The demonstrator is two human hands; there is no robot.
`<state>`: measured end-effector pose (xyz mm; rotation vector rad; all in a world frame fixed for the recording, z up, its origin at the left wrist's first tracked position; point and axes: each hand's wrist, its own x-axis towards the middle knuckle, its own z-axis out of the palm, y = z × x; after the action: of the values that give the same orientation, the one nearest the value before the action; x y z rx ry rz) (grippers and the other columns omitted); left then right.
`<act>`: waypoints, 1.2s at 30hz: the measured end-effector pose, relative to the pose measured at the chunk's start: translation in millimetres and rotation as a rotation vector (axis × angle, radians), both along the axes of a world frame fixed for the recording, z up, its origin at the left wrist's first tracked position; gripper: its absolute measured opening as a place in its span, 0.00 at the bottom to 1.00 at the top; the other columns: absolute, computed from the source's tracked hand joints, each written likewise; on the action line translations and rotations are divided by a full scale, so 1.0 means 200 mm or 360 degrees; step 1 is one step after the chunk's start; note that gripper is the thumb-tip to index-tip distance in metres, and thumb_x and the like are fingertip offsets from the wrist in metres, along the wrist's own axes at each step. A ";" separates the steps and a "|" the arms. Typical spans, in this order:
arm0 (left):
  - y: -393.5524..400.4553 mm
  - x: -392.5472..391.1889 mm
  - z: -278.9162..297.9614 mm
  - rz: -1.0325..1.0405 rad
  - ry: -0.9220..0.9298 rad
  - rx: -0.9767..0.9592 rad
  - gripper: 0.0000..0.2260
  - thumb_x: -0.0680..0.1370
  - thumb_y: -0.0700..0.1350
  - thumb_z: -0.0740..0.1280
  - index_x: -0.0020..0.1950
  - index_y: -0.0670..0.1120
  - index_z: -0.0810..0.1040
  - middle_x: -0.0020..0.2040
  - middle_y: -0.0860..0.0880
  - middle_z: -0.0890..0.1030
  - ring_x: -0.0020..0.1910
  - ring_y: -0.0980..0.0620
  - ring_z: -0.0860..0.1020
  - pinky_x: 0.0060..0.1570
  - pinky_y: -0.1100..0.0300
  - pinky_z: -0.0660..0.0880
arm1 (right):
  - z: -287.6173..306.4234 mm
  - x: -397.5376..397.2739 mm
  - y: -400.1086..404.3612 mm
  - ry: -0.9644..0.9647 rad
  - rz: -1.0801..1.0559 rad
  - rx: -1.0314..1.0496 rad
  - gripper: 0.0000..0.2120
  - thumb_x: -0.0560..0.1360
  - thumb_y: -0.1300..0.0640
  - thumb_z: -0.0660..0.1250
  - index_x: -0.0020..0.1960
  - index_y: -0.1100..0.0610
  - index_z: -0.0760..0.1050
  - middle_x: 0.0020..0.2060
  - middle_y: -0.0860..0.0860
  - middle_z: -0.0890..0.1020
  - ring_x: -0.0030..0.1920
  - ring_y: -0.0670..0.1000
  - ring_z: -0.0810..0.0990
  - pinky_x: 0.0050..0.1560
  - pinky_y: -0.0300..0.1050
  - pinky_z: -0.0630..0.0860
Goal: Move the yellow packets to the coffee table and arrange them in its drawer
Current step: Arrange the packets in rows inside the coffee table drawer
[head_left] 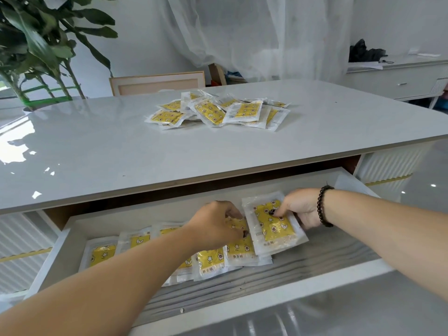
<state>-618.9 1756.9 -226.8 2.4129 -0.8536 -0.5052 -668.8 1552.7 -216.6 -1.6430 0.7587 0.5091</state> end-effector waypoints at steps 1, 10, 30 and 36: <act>0.00 0.00 0.00 -0.0088 -0.0076 0.0146 0.22 0.72 0.51 0.73 0.65 0.52 0.74 0.61 0.55 0.75 0.61 0.55 0.73 0.51 0.65 0.71 | -0.01 0.01 0.01 -0.0001 -0.0013 -0.0010 0.09 0.78 0.68 0.61 0.58 0.65 0.72 0.43 0.60 0.83 0.43 0.58 0.82 0.45 0.58 0.79; 0.00 -0.03 -0.06 -0.0374 -0.0443 0.0807 0.41 0.68 0.60 0.74 0.75 0.50 0.61 0.70 0.49 0.67 0.68 0.46 0.68 0.67 0.46 0.69 | -0.09 0.05 0.07 0.0005 0.0273 -0.0818 0.15 0.71 0.57 0.73 0.53 0.62 0.75 0.50 0.56 0.81 0.50 0.56 0.82 0.52 0.50 0.80; 0.08 -0.07 0.16 -0.0169 -0.0470 0.0528 0.24 0.77 0.54 0.66 0.71 0.50 0.68 0.67 0.49 0.72 0.60 0.47 0.75 0.58 0.51 0.76 | 0.09 -0.06 0.16 0.0009 0.0861 -0.1742 0.10 0.76 0.50 0.64 0.44 0.58 0.73 0.36 0.51 0.75 0.36 0.50 0.76 0.28 0.38 0.71; 0.21 -0.16 0.46 -0.0082 -0.0525 0.0454 0.19 0.78 0.52 0.65 0.68 0.49 0.72 0.62 0.51 0.77 0.60 0.50 0.76 0.61 0.54 0.74 | 0.33 -0.18 0.28 0.0044 0.1067 -0.1782 0.20 0.76 0.45 0.64 0.31 0.55 0.65 0.27 0.49 0.68 0.26 0.48 0.66 0.29 0.39 0.64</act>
<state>-650.1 1798.4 -135.5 2.7931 -1.0434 -0.2634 -704.3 1609.4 -150.3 -2.9831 0.4942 0.6078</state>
